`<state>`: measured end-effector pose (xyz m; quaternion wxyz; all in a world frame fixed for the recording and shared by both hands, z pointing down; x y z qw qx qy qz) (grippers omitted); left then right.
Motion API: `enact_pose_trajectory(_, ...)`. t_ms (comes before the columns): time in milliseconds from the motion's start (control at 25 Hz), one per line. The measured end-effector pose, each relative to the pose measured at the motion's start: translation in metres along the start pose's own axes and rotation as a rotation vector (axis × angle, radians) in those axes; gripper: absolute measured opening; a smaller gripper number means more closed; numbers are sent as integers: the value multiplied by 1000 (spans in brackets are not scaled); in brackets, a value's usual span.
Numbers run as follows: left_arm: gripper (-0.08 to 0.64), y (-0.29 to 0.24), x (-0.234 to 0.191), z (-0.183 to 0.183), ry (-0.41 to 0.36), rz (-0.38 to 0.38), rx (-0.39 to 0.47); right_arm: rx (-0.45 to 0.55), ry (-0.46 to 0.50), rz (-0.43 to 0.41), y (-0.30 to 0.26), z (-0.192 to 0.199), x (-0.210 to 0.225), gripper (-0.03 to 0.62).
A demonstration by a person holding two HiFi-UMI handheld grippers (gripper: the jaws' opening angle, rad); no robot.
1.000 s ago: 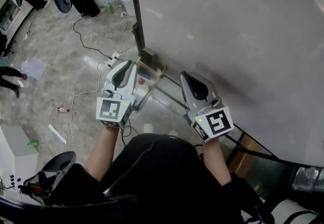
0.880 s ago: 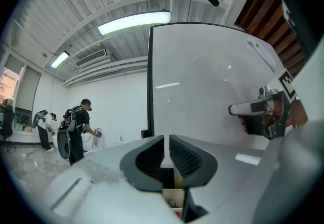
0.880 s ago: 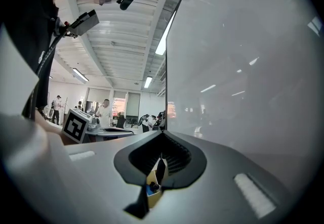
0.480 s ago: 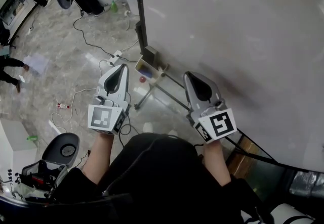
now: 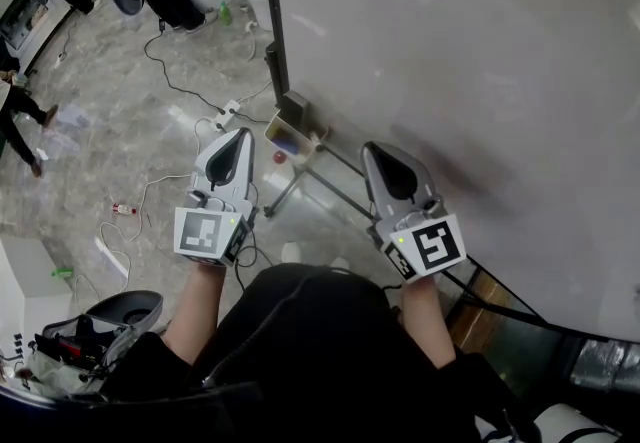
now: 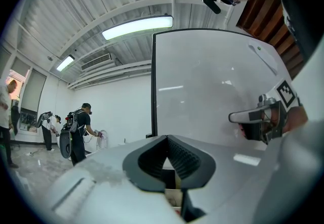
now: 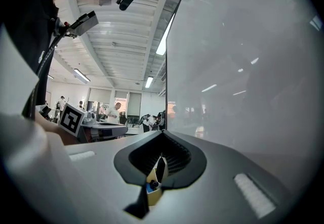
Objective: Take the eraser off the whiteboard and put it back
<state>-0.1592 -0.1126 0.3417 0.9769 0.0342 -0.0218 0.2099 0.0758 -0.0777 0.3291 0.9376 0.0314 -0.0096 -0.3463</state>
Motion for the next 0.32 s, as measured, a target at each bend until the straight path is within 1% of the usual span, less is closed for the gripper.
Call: enact_pose_trajectory(320, 5, 1, -1, 2, 1, -1, -5, -3, 2, -11, -4, 3, -2, 9)
Point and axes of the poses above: the fingertips, and each gripper's own axes: y backward along the fingers, x to its right, z out of its underside, the point moved 6 cm from there along y, backward along the fingers, and after that the axes turned 5 degrees about -z, right-handed, at the moved point
